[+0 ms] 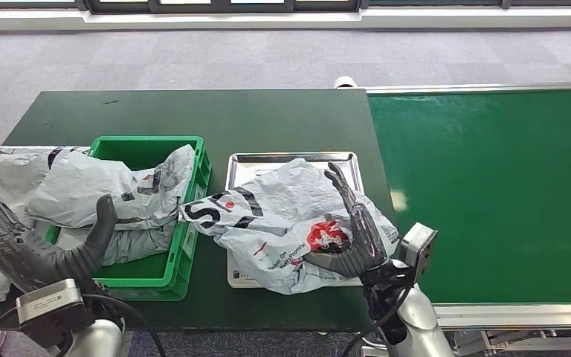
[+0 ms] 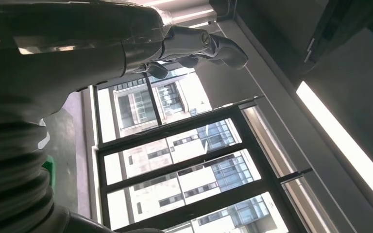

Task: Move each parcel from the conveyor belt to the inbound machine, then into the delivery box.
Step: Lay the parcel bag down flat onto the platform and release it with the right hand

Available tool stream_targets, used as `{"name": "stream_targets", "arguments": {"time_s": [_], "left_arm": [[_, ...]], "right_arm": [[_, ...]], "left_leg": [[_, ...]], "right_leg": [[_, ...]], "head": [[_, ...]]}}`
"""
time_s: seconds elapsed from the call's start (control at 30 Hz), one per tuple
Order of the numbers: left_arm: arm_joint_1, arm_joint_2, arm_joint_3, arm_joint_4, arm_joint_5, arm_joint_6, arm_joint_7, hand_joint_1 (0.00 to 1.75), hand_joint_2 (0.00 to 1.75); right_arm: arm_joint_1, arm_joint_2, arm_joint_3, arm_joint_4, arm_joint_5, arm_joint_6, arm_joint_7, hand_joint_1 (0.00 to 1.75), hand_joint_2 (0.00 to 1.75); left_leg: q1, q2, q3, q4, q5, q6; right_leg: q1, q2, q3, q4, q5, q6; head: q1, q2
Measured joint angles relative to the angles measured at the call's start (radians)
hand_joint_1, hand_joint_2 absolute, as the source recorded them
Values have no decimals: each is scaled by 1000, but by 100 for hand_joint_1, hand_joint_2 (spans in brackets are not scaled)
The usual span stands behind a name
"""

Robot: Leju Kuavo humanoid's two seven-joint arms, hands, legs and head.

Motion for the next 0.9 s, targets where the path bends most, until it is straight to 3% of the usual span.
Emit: {"name": "stream_targets", "arguments": {"time_s": [0.2,0.4,0.53,0.67,0.9], "left_arm": [[0,4,-10,6,-33,-46,37,0,175],[-14,60,-70,52,-138,-389,141,0,175],[-52,103,-124,152,-166,-561,173,0,175],[-98,131,-177,266,-178,-687,181,0,175],[-187,140,-239,441,-155,-854,157,0,175]], "right_arm": [[3,-1,-2,-9,1,-6,-4,0,175],[-14,-10,-2,-6,-4,-2,-15,0,175],[-32,-10,-2,0,-1,12,-16,0,175],[-49,-10,-2,8,2,20,-17,0,175],[-68,-10,-2,24,8,31,-17,0,175]], "left_leg": [[0,0,0,0,0,0],[0,0,0,0,0,0],[0,0,0,0,0,0],[0,0,0,0,0,0],[0,0,0,0,0,0]], "right_leg": [[0,0,0,0,0,0],[0,1,0,0,0,0],[0,1,0,0,0,0],[0,1,0,0,0,-1],[0,1,0,0,1,-1]], "head": [[0,0],[0,0],[0,0],[0,0],[0,0]]}}
